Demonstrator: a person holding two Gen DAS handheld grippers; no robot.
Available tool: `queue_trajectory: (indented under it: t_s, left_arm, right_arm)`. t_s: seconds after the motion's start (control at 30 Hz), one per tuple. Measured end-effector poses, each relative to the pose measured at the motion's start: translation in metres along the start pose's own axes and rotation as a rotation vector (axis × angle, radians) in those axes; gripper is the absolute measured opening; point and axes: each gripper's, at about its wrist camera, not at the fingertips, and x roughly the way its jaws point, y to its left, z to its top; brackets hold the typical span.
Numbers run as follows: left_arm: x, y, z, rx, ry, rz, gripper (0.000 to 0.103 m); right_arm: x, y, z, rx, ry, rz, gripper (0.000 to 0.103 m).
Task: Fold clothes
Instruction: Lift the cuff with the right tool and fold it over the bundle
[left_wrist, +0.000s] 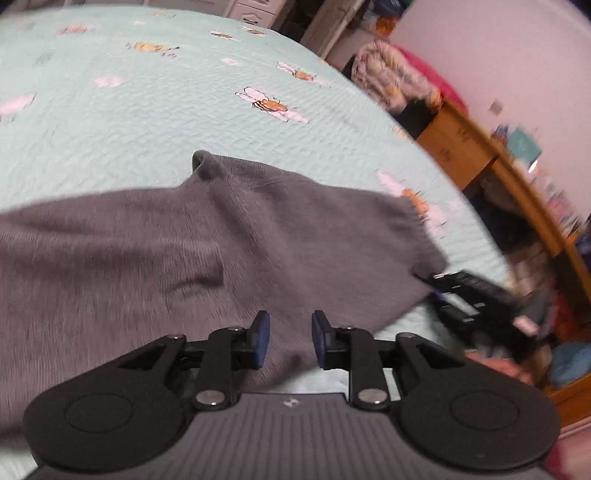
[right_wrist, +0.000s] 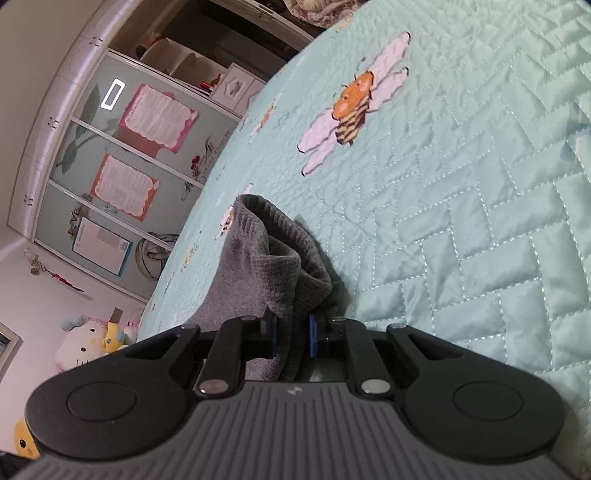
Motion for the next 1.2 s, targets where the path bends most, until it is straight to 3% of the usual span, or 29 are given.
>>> queue_trajectory:
  t_s: [0.2,0.43,0.57,0.7,0.83,0.93,1.07,1.13,1.2]
  left_arm:
    - [-0.044,0.046,-0.011,-0.157,-0.059,-0.001,0.031]
    - [-0.087,0.101,-0.027,-0.297,-0.126,-0.003,0.033]
    - [-0.101,0.113,-0.030,-0.335,-0.154,-0.040,0.033]
    - [-0.116,0.127,-0.035,-0.379,-0.191,-0.069,0.034]
    - [-0.148,0.153,-0.047,-0.464,-0.285,-0.035,0.034]
    - [-0.173,0.178,-0.062,-0.529,-0.343,0.011,0.035]
    - [-0.190,0.206,-0.084,-0.609,-0.347,0.046,0.038]
    - [-0.193,0.215,-0.094,-0.632,-0.337,0.042,0.038]
    - [-0.195,0.222,-0.103,-0.650,-0.328,0.035,0.039]
  right_arm:
    - [-0.011,0.032,-0.004,-0.103,-0.054,-0.027,0.014]
    - [-0.035,0.142,-0.008,-0.452,-0.133,0.032,0.014]
    - [-0.051,0.215,-0.036,-0.723,-0.171,0.089,0.014]
    - [-0.062,0.284,-0.093,-1.017,-0.161,0.185,0.014]
    - [-0.048,0.327,-0.175,-1.283,-0.080,0.269,0.013]
    - [-0.018,0.330,-0.244,-1.441,0.046,0.301,0.013]
    - [0.025,0.309,-0.333,-1.692,0.226,0.267,0.011]
    - [0.033,0.300,-0.361,-1.781,0.240,0.236,0.011]
    - [0.028,0.301,-0.361,-1.772,0.204,0.233,0.011]
